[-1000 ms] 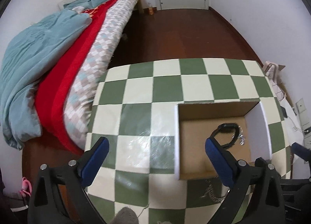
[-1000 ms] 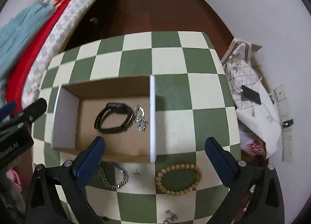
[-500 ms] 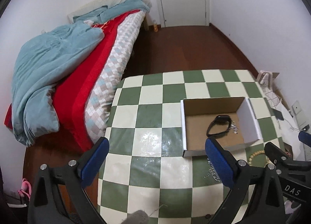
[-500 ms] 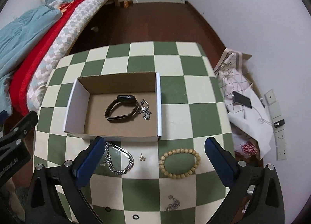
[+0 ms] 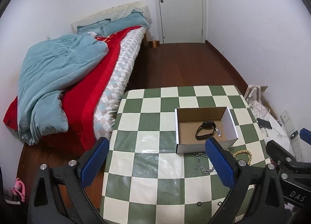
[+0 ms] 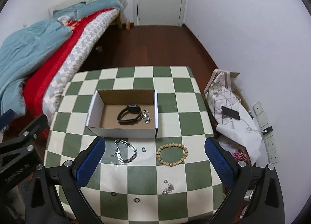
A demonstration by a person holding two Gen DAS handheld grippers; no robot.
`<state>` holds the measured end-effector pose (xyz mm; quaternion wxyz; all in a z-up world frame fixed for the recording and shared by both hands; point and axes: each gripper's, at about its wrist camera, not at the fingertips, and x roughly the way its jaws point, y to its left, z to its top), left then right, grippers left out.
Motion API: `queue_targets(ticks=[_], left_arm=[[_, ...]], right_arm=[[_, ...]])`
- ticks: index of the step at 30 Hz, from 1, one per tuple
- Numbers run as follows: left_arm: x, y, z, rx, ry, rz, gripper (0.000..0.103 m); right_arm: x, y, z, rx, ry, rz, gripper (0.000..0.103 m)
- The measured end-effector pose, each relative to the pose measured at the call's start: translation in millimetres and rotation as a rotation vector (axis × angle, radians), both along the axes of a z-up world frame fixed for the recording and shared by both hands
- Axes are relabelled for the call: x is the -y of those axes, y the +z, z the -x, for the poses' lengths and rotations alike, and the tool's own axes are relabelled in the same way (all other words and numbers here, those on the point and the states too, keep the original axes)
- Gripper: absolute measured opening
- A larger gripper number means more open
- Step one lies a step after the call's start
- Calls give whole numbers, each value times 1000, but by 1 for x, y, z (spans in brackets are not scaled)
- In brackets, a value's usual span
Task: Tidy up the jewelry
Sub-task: 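Lift both open tools out of the box and back over the table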
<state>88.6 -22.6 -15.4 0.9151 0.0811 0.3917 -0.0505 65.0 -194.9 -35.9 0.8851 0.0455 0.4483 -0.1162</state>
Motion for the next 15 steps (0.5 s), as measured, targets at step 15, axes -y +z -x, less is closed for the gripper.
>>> queue_targets(ticks=[15], left_arm=[[-9, -19, 30, 83, 82, -90, 101]], right_arm=[[3, 18, 49, 96, -7, -87, 103]])
